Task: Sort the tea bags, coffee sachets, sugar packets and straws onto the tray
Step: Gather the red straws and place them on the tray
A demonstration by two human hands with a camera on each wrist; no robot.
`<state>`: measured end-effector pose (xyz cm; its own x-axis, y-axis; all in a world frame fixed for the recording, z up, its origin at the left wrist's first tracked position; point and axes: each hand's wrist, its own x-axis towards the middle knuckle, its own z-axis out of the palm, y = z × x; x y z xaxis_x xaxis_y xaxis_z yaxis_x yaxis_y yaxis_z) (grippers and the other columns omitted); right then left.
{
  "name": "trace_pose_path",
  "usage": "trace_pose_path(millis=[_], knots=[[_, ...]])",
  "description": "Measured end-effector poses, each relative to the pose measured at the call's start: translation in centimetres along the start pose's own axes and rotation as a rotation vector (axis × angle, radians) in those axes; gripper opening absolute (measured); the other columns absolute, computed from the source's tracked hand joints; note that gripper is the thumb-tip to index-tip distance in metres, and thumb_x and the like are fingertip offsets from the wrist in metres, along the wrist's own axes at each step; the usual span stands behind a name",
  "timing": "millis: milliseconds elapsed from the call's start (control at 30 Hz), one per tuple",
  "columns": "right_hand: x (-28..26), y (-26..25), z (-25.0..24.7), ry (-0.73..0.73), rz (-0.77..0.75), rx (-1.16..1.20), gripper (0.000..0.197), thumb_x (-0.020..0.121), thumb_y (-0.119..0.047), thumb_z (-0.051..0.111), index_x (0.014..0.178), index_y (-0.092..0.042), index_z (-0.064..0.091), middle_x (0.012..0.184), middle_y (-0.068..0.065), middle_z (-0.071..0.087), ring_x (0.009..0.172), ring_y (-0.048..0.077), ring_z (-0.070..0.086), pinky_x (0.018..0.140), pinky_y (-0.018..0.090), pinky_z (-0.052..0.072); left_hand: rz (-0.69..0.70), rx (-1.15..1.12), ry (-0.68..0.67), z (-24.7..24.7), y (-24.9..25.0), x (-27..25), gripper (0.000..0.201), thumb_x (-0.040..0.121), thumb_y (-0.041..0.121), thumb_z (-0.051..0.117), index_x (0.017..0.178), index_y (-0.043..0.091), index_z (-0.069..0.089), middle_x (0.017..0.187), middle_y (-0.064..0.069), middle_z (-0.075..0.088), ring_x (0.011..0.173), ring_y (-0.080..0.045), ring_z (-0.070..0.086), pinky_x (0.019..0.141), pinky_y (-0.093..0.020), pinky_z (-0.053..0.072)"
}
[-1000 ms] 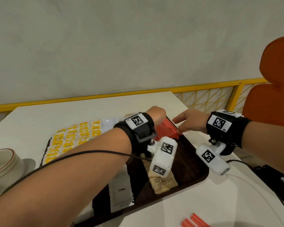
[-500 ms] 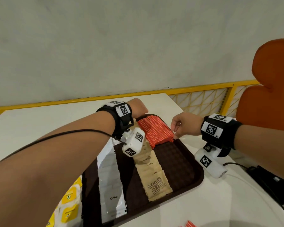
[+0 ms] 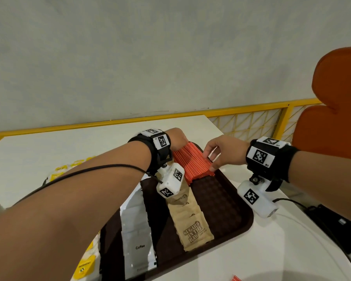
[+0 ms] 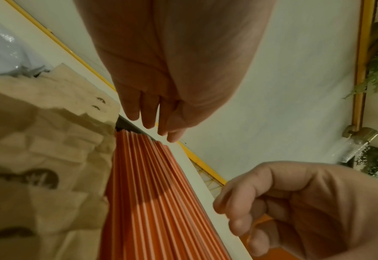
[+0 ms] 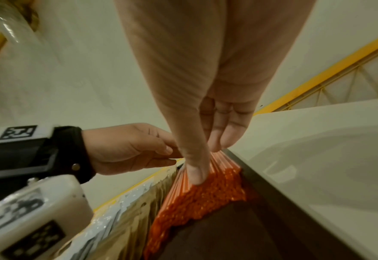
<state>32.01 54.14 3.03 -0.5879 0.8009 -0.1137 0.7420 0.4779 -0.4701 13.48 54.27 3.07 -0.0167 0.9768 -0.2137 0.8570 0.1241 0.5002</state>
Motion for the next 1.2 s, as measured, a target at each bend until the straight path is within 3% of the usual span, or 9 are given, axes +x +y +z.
trace_pose_path(millis=[100, 233, 467, 567, 667, 767, 1033, 1100, 1200], knots=[[0.1, -0.6, 0.2, -0.026, -0.032, -0.033, 0.033, 0.065, -0.017, 0.087, 0.090, -0.020, 0.066, 0.085, -0.008, 0.063, 0.083, 0.009, 0.061, 0.072, 0.020, 0.047, -0.001, 0.007, 0.039, -0.2, -0.3, -0.2, 0.031, 0.098, 0.010, 0.043, 0.123, 0.002, 0.060, 0.076, 0.004, 0.053, 0.064, -0.009, 0.049, 0.053, -0.011, 0.037], [0.6, -1.0, 0.7, -0.047, -0.035, -0.082, 0.032, 0.065, -0.019, 0.086, 0.089, -0.021, 0.064, 0.080, -0.006, 0.058, 0.076, 0.009, 0.056, 0.067, 0.020, 0.044, -0.032, 0.019, 0.112, -1.0, -1.0, 0.5, 0.032, 0.097, 0.011, 0.044, 0.123, 0.003, 0.061, 0.107, -0.011, 0.060, 0.089, -0.016, 0.048, 0.056, -0.013, 0.034], [0.7, -1.3, 0.5, -0.049, -0.054, -0.075, 0.031, 0.065, -0.018, 0.087, 0.084, -0.022, 0.063, 0.076, -0.008, 0.058, 0.071, 0.008, 0.055, 0.064, 0.017, 0.043, -0.043, -0.027, 0.063, -0.7, -1.2, 0.7, 0.029, 0.095, 0.013, 0.049, 0.118, 0.002, 0.063, 0.071, 0.006, 0.049, 0.076, -0.015, 0.052, 0.057, -0.015, 0.038], [0.4, -1.8, 0.3, -0.048, -0.099, 0.008, 0.025, 0.068, -0.016, 0.085, 0.081, -0.019, 0.064, 0.069, -0.011, 0.058, 0.059, -0.002, 0.054, 0.057, 0.009, 0.041, -0.071, -0.090, 0.061, -0.3, -1.2, 0.8, 0.030, 0.095, 0.012, 0.048, 0.119, 0.001, 0.062, 0.081, 0.000, 0.058, 0.064, -0.009, 0.048, 0.056, -0.015, 0.038], [-0.2, -2.2, 0.0, -0.213, -0.139, 0.148, 0.007, 0.079, -0.010, 0.076, 0.082, -0.014, 0.070, 0.074, 0.000, 0.069, 0.063, -0.001, 0.061, 0.068, 0.014, 0.051, -0.089, -0.222, 0.132, -0.3, -1.1, 0.2, 0.029, 0.097, 0.012, 0.045, 0.119, 0.001, 0.061, 0.113, -0.013, 0.064, 0.086, -0.021, 0.057, 0.067, -0.021, 0.044], [-0.4, -2.0, 0.8, -0.456, -0.116, 0.261, 0.011, 0.088, -0.001, 0.063, 0.093, -0.007, 0.070, 0.087, 0.007, 0.071, 0.075, 0.007, 0.068, 0.073, 0.019, 0.055, -0.082, -0.172, 0.056, -0.4, -1.5, 1.2, 0.018, 0.098, 0.011, 0.042, 0.099, 0.005, 0.060, 0.109, -0.012, 0.062, 0.097, -0.025, 0.059, 0.075, -0.028, 0.045], [0.5, -1.4, 2.2, -0.469, -0.088, 0.245, 0.028, 0.092, 0.006, 0.053, 0.117, 0.001, 0.064, 0.113, 0.018, 0.068, 0.083, 0.004, 0.067, 0.082, 0.020, 0.055, -0.022, -0.257, 0.053, -0.4, -1.2, 1.8, 0.059, 0.098, 0.057, 0.016, 0.068, 0.019, 0.049, 0.087, -0.003, 0.054, 0.082, -0.019, 0.051, 0.087, -0.032, 0.043], [0.6, -1.5, 2.2, -0.460, -0.094, 0.243, 0.029, 0.092, 0.006, 0.054, 0.119, 0.001, 0.063, 0.113, 0.015, 0.068, 0.086, 0.005, 0.067, 0.084, 0.020, 0.054, -0.004, -0.227, 0.038, -0.4, -1.2, 1.8, 0.066, 0.097, 0.060, 0.011, 0.074, 0.017, 0.056, 0.083, -0.002, 0.051, 0.076, -0.018, 0.049, 0.080, -0.030, 0.041], [0.7, -1.6, 2.2, -0.435, -0.098, 0.243, 0.030, 0.091, 0.006, 0.056, 0.119, 0.001, 0.063, 0.113, 0.015, 0.069, 0.087, 0.005, 0.067, 0.085, 0.020, 0.054, -0.004, -0.184, 0.065, -0.3, -1.2, 2.1, 0.080, 0.098, 0.058, 0.010, 0.110, 0.004, 0.067, 0.107, -0.012, 0.064, 0.098, -0.025, 0.058, 0.098, -0.036, 0.040]])
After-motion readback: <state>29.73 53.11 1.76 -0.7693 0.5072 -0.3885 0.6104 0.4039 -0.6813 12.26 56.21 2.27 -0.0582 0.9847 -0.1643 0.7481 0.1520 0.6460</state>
